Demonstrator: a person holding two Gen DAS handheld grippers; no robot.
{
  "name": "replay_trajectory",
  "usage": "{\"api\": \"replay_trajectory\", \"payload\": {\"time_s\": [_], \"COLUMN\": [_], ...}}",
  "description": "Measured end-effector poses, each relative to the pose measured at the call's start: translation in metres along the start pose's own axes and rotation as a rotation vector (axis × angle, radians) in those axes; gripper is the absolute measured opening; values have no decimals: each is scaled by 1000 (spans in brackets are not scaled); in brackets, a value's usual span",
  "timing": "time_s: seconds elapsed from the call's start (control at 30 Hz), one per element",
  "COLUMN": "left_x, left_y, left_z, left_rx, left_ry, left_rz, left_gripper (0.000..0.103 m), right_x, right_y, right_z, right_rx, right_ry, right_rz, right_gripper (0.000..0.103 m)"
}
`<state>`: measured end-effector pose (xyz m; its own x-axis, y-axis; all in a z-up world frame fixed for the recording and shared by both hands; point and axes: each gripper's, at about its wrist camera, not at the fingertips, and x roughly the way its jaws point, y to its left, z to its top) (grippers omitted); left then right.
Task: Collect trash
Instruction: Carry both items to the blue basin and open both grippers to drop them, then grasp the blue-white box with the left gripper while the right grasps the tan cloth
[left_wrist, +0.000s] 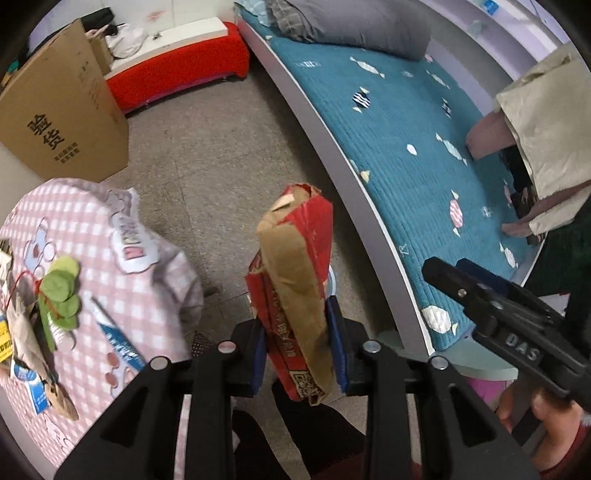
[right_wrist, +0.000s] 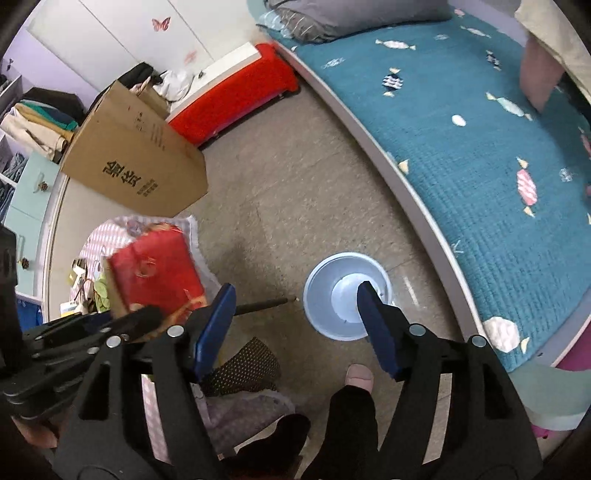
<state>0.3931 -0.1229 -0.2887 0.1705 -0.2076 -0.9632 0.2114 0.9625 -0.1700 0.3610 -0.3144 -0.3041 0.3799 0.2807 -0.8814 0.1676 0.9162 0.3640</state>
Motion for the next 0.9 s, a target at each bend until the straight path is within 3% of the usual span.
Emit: {"api": "replay_trajectory", "payload": {"time_s": [0.37, 0.4, 0.43, 0.5, 0.67, 0.9], "left_x": [14, 13, 13, 10, 6, -23], "left_y": [-47, -49, -51, -51, -49, -17], "left_z": [24, 25, 26, 28, 28, 7], "left_rx": [82, 86, 87, 83, 83, -4], "left_ry": [5, 0, -5, -25, -28, -80], "left_rz": [-16, -9, 5, 35, 45, 40], "left_gripper": [30, 38, 55, 73, 73, 73], "right_x": [-39, -41, -44, -48, -53, -52], "right_y": [-18, -19, -21, -23, -21, 13], "right_z": [9, 9, 9, 9, 7, 0], "right_rx": [35, 39, 43, 45, 48, -20], "right_ry": [-102, -109, -117, -125, -135, -120], "right_rz": [-21, -21, -23, -26, -28, 7], "right_gripper": [68, 68, 68, 68, 68, 69]}}
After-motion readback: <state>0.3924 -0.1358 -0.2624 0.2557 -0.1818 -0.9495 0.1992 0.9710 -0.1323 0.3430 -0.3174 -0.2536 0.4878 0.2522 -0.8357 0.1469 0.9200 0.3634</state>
